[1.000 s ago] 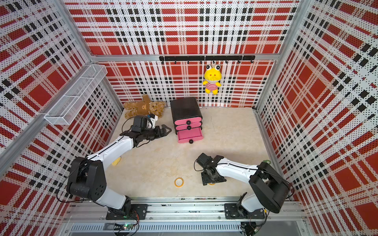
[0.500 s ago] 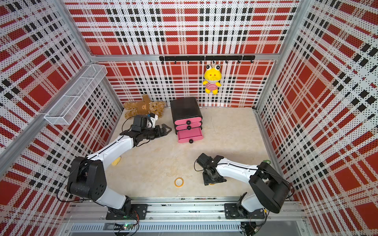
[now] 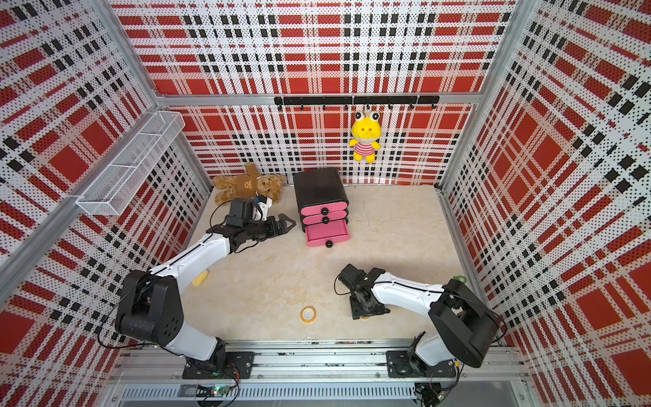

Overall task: Place the transparent tape into the drawer according to color
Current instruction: Pick up the tape at the center of the board.

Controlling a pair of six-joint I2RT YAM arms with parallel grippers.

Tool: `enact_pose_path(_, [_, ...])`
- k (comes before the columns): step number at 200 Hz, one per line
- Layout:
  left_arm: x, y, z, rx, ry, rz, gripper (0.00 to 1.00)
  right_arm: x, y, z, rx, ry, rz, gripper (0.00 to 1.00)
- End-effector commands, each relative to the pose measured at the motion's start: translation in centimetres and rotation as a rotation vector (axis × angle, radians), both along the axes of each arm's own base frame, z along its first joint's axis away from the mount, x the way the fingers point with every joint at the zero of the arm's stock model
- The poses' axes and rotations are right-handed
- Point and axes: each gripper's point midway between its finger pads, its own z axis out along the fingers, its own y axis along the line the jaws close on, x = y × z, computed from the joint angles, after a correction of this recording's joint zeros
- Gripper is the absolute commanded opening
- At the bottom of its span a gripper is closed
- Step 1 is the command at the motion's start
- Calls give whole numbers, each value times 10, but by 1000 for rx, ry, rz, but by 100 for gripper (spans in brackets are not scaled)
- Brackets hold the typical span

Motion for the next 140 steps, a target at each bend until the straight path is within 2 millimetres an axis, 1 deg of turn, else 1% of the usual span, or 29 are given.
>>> enact_pose_path(1, [3, -1, 9, -4, -17, -9, 99, -5, -2, -7, -28, 32, 21, 13])
enact_pose_path(33, [2, -1, 10, -4, -20, -11, 99, 0, 2, 4, -24, 17, 29, 9])
enact_pose_path(49, [2, -1, 9, -4, -19, -12, 99, 3, 6, 10, -14, 7, 30, 0])
enact_pose_path(105, [2, -1, 9, -4, -20, -14, 99, 11, 14, 30, 4, -14, 41, 0])
enact_pose_path(140, [3, -1, 9, -5, -20, -14, 99, 26, 25, 47, 7, -49, 63, 0])
